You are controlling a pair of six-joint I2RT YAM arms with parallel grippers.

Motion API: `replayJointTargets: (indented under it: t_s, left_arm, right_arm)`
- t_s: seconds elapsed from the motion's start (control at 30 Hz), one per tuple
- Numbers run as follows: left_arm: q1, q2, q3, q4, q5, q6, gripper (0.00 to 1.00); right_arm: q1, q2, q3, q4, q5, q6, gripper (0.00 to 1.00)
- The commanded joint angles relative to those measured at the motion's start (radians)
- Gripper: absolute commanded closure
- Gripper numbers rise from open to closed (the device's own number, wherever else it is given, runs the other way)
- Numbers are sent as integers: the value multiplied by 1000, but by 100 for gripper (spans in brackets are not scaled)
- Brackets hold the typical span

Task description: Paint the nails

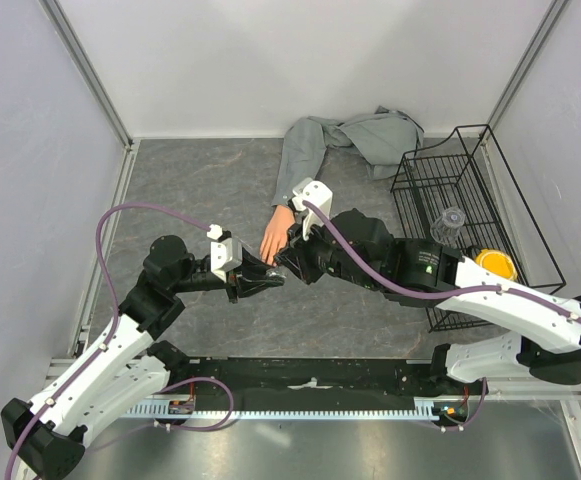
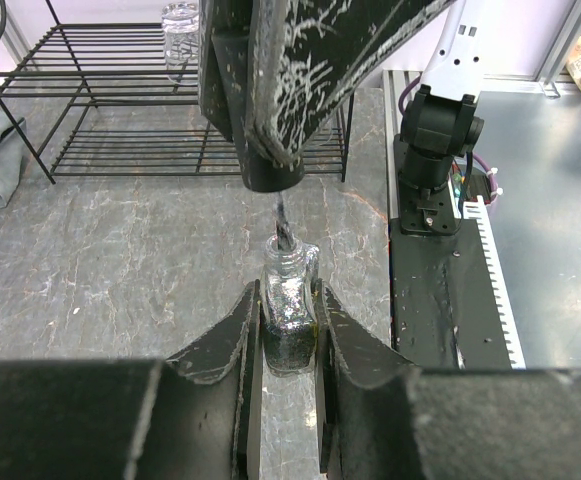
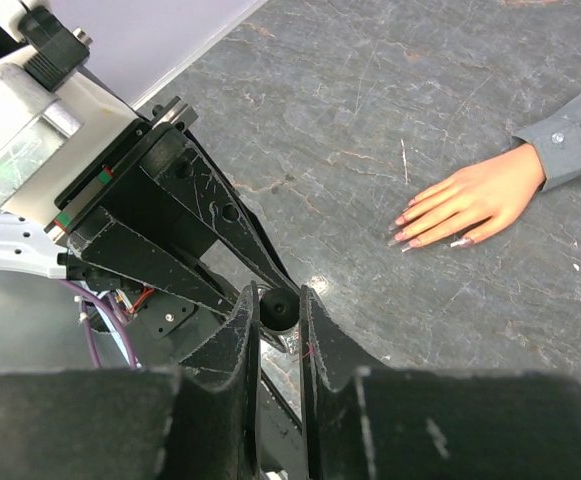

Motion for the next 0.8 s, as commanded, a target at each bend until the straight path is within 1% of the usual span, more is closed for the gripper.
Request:
replayJointTargets:
  t_s: [0.0,0.37,0.57,0.63,0.77]
  left_arm:
    - [-4,-2,21,33,11,16,98]
    - [-4,-5,22,38,6,11,98]
    - [-4,-4,22,38,-15,1,98]
    - [-4,-7,24,38,-20,2,98]
    - [-6,-11,22,38,-30,-1,98]
  right_arm:
    - [3,5,-11,35,-3,-2,100]
    - [3,5,-61,55,-25,-8,100]
    - [6,0,-155,119,-108,-26,100]
    - [6,-2,-207,138,-86,-17,100]
    - [40,-6,-268,150,16,58,99]
